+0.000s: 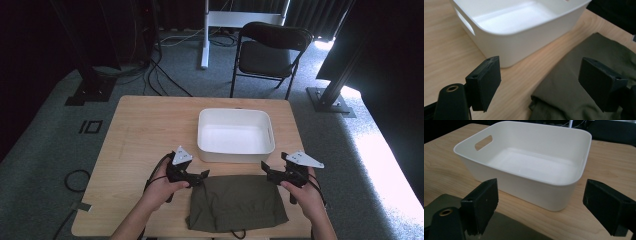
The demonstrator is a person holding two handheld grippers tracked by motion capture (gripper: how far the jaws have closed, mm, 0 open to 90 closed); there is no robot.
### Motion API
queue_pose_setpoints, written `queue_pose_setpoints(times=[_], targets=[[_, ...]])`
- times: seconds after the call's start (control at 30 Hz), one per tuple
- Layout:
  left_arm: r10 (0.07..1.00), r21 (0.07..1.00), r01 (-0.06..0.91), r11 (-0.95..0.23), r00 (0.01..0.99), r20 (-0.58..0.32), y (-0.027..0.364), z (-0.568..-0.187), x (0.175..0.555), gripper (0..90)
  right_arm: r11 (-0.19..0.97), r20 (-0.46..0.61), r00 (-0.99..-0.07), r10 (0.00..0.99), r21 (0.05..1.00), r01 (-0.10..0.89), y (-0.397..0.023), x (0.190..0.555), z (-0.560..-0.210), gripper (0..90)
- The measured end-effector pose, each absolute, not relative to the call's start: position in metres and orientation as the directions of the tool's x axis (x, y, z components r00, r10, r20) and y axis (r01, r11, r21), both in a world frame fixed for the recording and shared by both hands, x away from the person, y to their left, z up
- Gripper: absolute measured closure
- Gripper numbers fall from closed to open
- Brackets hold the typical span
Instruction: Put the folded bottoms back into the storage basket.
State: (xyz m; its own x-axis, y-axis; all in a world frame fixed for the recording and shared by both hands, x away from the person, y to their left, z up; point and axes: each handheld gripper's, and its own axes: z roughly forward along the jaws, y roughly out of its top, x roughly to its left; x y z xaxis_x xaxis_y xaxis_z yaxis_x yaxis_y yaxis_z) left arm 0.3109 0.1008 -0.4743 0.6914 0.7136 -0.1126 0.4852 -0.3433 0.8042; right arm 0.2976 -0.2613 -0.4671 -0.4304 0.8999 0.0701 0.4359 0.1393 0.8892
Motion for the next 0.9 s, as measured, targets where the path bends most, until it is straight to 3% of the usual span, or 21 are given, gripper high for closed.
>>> queue_pose_setpoints(times=[0.4,0.9], targets=[[0.691,0.766,0.516,-0.385,0.711,-0.132,0.093,-0.502,0.297,18.5,0.177,0.067,-0.428,0.901,0.846,0.504,-0.266,0.282,-0.503,12.8],[0.730,0.724,0.582,-0.371,0.664,-0.160,0.084,-0.527,0.292,17.4,0.177,0.089,-0.402,0.911,0.798,0.577,-0.271,0.267,-0.535,12.8]])
